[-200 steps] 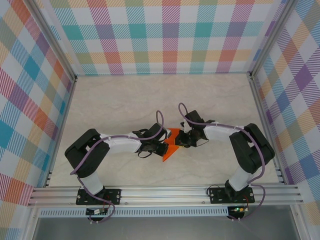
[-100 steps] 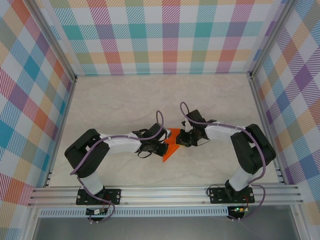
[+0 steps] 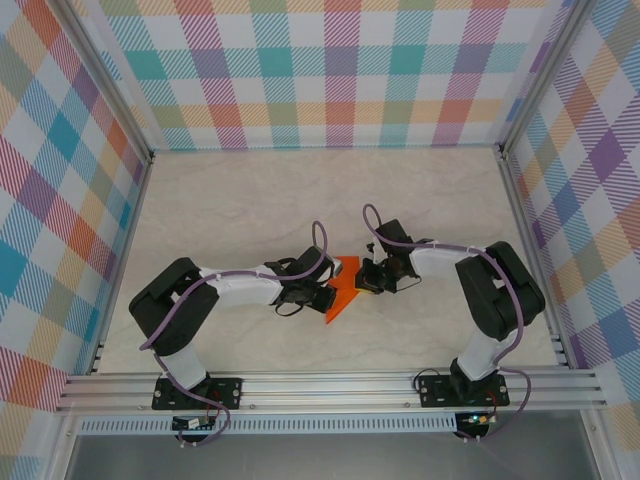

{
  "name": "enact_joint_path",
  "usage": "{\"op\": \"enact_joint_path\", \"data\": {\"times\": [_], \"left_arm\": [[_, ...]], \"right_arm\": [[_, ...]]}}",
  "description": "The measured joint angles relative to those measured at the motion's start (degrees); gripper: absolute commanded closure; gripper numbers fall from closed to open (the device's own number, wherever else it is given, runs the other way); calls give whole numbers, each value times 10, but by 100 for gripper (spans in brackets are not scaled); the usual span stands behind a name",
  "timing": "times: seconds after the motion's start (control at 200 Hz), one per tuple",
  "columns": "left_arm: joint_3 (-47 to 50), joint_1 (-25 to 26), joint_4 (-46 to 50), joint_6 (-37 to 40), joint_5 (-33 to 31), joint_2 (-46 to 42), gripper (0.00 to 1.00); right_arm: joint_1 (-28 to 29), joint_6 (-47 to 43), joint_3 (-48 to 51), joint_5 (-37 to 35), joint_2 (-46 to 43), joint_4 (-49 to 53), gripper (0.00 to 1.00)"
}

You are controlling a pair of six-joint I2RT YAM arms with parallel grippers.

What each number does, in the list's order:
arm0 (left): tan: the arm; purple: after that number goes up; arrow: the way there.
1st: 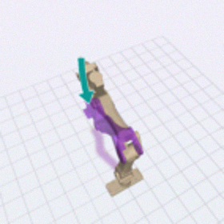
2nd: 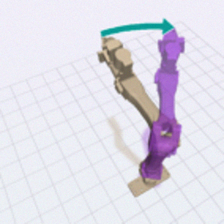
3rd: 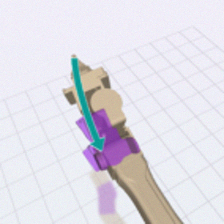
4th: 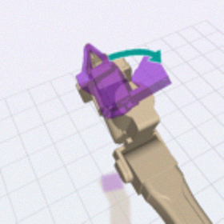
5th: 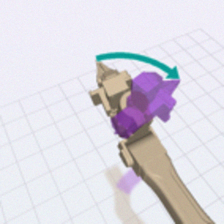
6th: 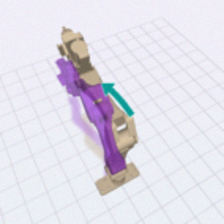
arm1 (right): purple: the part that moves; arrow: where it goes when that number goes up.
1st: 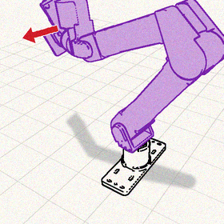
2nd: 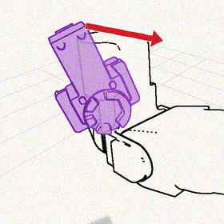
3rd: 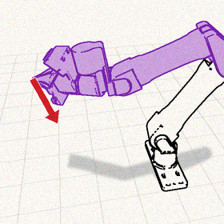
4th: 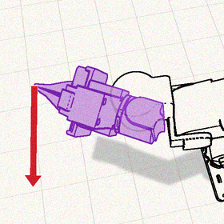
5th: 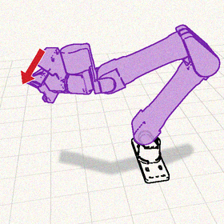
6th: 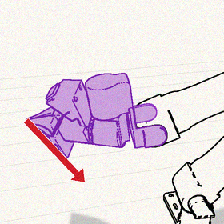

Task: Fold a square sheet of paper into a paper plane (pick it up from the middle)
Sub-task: Third fold the triangle at the center of the table.

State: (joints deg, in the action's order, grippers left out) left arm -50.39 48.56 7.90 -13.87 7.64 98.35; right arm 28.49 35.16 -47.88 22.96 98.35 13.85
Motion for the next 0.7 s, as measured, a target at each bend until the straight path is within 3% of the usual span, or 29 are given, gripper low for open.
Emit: {"op": "enact_joint_path", "data": {"times": [0.19, 0.33, 0.7], "left_arm": [[0, 0, 0, 0, 0, -1, 91], [0, 0, 0, 0, 0, -1, 92], [5, 0, -1, 0, 0, -4, 92]], "right_arm": [[3, 5, 19, -2, -48, 2, 90], [17, 33, 53, 18, -91, -42, 99], [93, 114, 85, 31, -38, -151, 100]]}}
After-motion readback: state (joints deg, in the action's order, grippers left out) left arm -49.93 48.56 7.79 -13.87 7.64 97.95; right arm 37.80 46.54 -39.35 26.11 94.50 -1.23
